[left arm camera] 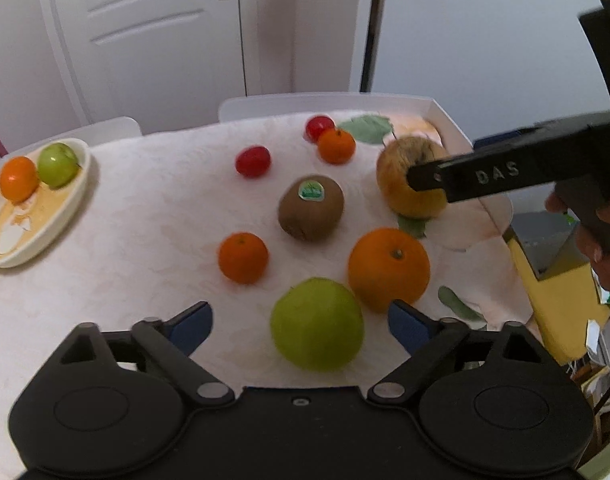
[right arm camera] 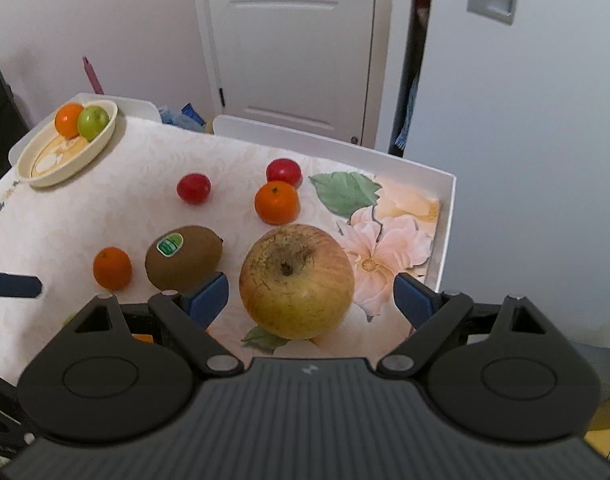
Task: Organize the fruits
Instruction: 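Grasp the second green apple with the left tool while the right tool grasps the large yellowish apple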
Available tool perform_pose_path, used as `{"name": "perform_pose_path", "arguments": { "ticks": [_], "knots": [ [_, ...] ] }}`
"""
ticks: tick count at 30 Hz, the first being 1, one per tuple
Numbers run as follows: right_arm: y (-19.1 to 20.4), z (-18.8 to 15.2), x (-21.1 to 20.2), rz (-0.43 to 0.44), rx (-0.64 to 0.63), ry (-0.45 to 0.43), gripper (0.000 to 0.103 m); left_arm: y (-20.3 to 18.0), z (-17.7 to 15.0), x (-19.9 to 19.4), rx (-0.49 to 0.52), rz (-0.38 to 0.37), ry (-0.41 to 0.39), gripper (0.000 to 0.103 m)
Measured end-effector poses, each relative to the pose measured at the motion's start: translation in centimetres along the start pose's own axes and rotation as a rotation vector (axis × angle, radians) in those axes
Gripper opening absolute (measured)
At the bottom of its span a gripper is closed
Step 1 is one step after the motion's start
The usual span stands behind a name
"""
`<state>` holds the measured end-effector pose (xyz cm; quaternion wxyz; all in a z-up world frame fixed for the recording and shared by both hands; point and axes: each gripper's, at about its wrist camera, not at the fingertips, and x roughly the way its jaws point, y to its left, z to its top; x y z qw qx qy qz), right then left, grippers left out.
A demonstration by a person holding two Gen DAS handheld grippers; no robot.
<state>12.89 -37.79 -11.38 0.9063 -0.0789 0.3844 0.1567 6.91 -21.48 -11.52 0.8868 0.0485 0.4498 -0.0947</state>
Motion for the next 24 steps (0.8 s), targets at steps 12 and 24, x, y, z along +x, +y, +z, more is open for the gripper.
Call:
{"name": "perform_pose_path", "arguments": {
  "ticks": [12, 24],
  "knots": [
    [-0.2, 0.1, 2.5, 0.037, 0.001, 0.025, 0.103, -0.2, -0.3, 2.2, -0.021, -0.004, 0.048, 0.075],
    [0.4, 0.5, 3.2, 0.039, -0.022, 0.040, 0.103, 0.0, -0.5, 2.7, -0.037, -0.037, 0.062, 0.061]
  ]
}}
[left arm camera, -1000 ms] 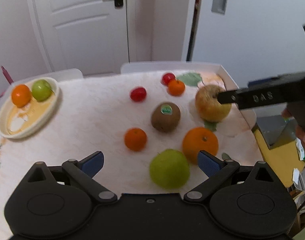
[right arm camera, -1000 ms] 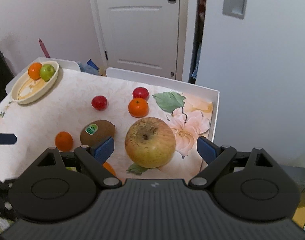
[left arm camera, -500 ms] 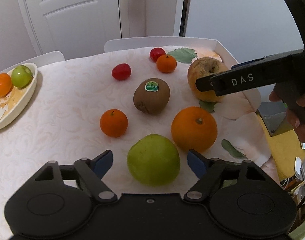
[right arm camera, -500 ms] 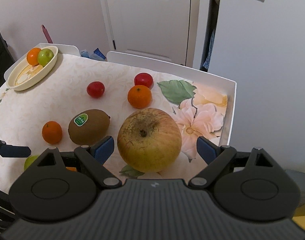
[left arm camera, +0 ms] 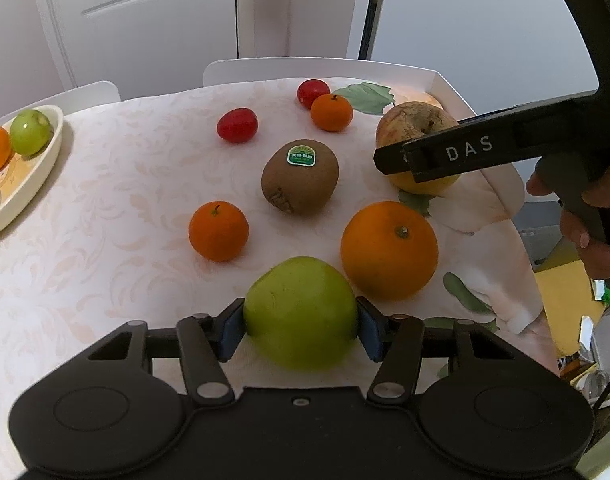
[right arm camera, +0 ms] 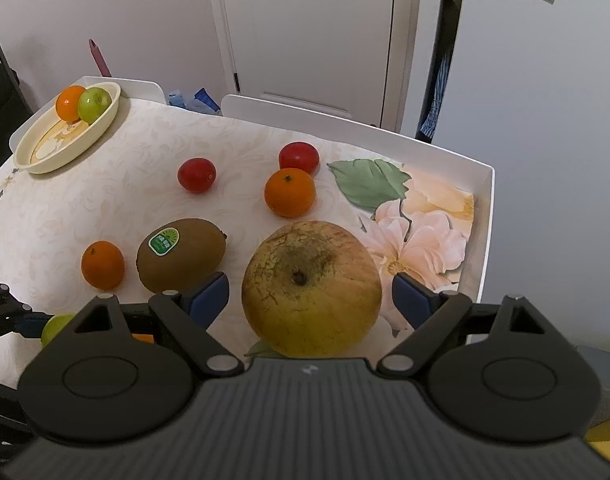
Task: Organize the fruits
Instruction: 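Grasp the second green apple with the left tool while the right tool grasps the large yellowish apple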
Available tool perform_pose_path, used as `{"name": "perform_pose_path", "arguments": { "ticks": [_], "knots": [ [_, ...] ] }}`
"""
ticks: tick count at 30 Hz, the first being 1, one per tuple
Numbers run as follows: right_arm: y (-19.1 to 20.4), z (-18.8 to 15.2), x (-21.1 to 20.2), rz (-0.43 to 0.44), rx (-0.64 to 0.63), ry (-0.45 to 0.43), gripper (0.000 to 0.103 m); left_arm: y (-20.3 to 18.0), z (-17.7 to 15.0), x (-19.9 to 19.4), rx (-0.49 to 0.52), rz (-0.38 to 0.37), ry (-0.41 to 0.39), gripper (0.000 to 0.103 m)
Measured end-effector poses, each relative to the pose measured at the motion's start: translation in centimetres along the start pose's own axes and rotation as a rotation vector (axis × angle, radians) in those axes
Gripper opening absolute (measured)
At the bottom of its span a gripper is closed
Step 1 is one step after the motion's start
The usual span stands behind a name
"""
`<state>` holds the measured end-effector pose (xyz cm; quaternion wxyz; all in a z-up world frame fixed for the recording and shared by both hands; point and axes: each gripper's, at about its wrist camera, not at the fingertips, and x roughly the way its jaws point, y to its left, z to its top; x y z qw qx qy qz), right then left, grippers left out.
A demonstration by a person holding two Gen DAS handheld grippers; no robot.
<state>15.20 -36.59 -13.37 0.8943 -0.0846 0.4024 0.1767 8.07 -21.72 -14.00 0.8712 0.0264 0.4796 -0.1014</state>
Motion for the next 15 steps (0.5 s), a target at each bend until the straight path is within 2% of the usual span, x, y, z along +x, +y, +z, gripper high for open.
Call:
{"name": "perform_pose_path", "arguments": {
  "ticks": [13, 15],
  "knots": [
    [0.7, 0.1, 0.5, -0.034, -0.031, 0.016, 0.101, 1.3, -0.4, -0.9, -0.030, 0.044, -0.015, 0.061],
    [0.8, 0.0, 0.7, -0.054, -0.035, 0.013, 0.097, 1.5, -0.5, -1.2, -0.035, 0.051, -0.021, 0.061]
  ]
}}
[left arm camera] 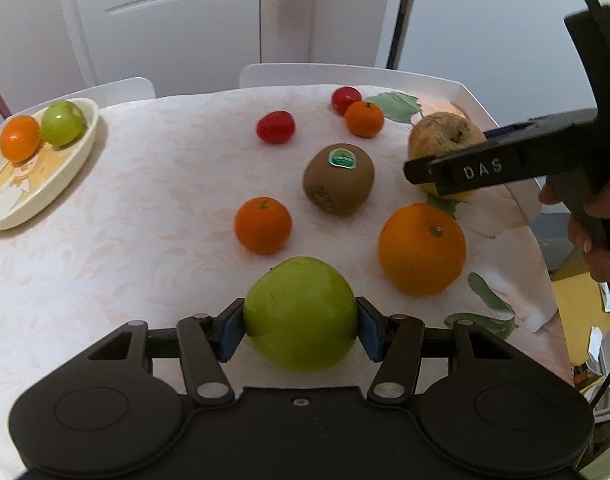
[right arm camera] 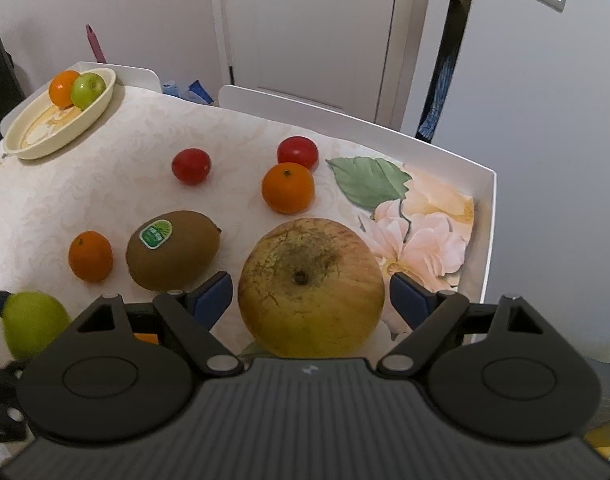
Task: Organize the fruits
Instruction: 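Grasp the second green apple with the left tool while the right tool grasps the large yellowish apple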
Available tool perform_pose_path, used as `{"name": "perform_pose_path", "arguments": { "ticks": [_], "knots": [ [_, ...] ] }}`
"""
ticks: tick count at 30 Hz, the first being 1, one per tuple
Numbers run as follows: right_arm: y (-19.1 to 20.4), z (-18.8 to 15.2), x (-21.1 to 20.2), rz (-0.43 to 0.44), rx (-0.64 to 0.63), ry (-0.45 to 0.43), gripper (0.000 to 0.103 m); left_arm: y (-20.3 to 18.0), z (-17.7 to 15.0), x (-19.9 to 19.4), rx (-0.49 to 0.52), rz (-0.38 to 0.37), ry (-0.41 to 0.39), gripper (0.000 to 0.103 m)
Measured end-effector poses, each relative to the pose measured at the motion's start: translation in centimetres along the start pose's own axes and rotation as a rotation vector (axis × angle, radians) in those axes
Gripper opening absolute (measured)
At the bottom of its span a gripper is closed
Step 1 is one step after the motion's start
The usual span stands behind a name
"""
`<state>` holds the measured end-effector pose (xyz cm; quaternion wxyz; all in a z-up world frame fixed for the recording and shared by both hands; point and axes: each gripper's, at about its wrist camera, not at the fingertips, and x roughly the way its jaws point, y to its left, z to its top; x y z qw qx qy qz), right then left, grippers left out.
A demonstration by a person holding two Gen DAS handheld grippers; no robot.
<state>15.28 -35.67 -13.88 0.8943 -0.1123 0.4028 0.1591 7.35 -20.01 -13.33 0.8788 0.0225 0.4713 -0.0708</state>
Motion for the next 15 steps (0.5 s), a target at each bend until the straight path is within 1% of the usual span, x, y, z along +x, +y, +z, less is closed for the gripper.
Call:
{"name": "perform_pose_path", "arguments": {
  "ticks": [1, 6, 9, 15],
  "knots": [
    [0.0, -0.1, 0.1, -0.002, -0.003, 0.000, 0.090, 0.1, 0.0, -0.1, -0.002, 0.003, -0.004, 0.061],
    [0.2, -0.3, 0.0, -0.002, -0.015, -0.020, 0.089, 0.8, -0.3, -1.1, -0.018, 0.017, -0.025, 0.061],
    [0.0, -0.3, -0.4, 0.001, 0.002, -0.032, 0.089, 1.5, -0.3, -1.8, -0.030, 0.026, -0.040, 0.061],
    [0.5, 1.2, -2.5, -0.002, 0.009, -0.069, 0.089, 3.1, 0.0, -3.5, -0.070, 0.044, -0.077, 0.061]
  ]
}}
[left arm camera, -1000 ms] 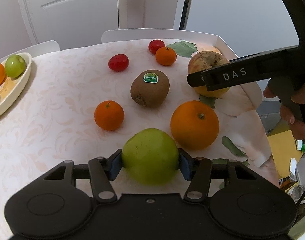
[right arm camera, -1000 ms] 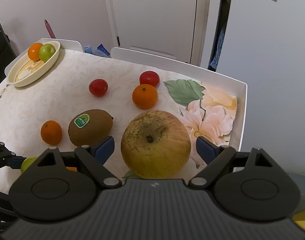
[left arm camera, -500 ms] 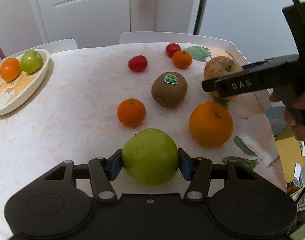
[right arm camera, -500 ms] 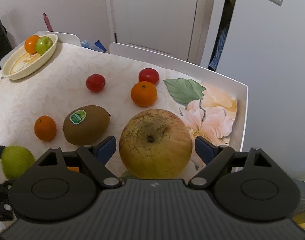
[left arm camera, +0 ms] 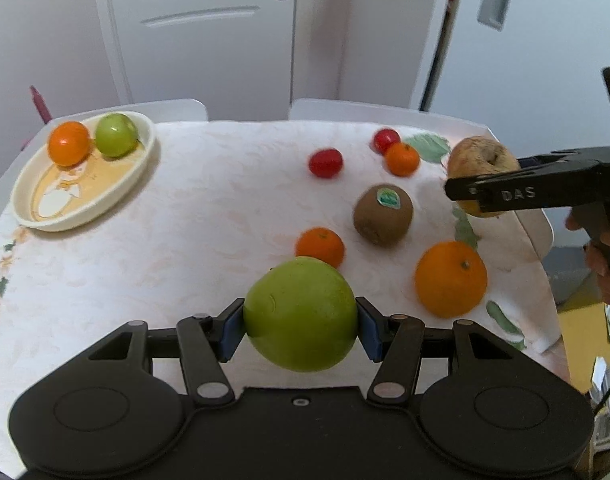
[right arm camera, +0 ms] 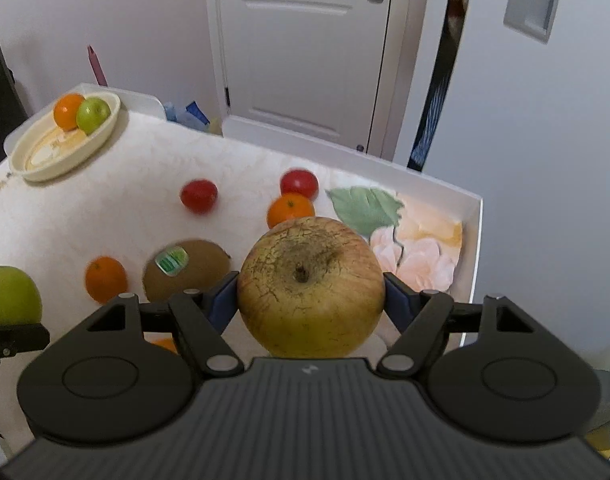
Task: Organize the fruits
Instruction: 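Grasp the second green apple with the left tool while the right tool grasps the large yellowish apple, then carry both apples over the duck plate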
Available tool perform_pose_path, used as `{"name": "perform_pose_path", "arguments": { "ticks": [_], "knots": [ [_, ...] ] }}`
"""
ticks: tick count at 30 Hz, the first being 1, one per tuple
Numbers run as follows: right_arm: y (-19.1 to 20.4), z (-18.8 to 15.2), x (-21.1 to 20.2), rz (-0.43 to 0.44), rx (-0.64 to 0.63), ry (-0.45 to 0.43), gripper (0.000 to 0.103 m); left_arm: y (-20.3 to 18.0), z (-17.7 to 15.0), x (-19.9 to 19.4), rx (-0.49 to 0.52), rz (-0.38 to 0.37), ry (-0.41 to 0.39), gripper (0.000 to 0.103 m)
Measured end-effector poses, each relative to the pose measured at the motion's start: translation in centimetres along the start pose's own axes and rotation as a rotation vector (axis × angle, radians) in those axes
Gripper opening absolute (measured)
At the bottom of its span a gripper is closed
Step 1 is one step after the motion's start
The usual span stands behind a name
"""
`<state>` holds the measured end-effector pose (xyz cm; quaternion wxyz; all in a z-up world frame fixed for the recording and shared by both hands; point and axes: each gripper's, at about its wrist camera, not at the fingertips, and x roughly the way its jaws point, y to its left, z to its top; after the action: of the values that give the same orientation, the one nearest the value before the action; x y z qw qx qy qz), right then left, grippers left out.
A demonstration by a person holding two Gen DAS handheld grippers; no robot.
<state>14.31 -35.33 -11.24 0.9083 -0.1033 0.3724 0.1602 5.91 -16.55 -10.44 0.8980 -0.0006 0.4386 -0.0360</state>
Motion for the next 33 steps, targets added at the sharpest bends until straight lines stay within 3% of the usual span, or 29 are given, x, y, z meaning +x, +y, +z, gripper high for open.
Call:
{"name": "perform_pose_path", "arguments": {
  "ticks": [16, 25, 33],
  "knots": [
    [8.0, 5.9, -5.1, 0.067, -0.024, -0.066, 0.089, 8.3, 3.6, -5.6, -0.056, 0.075, -0.113, 0.061],
    [14.2, 9.2, -4.4, 0.108, -0.002, -0.075, 0.089, 14.7, 5.8, -7.1, -0.040, 0.106, -0.148, 0.061],
    [19.2, 11.7, -2.3, 0.113, 0.027, -0.073, 0.089, 19.9, 7.5, -5.8, 0.002, 0.092, -0.146, 0.061]
  ]
}}
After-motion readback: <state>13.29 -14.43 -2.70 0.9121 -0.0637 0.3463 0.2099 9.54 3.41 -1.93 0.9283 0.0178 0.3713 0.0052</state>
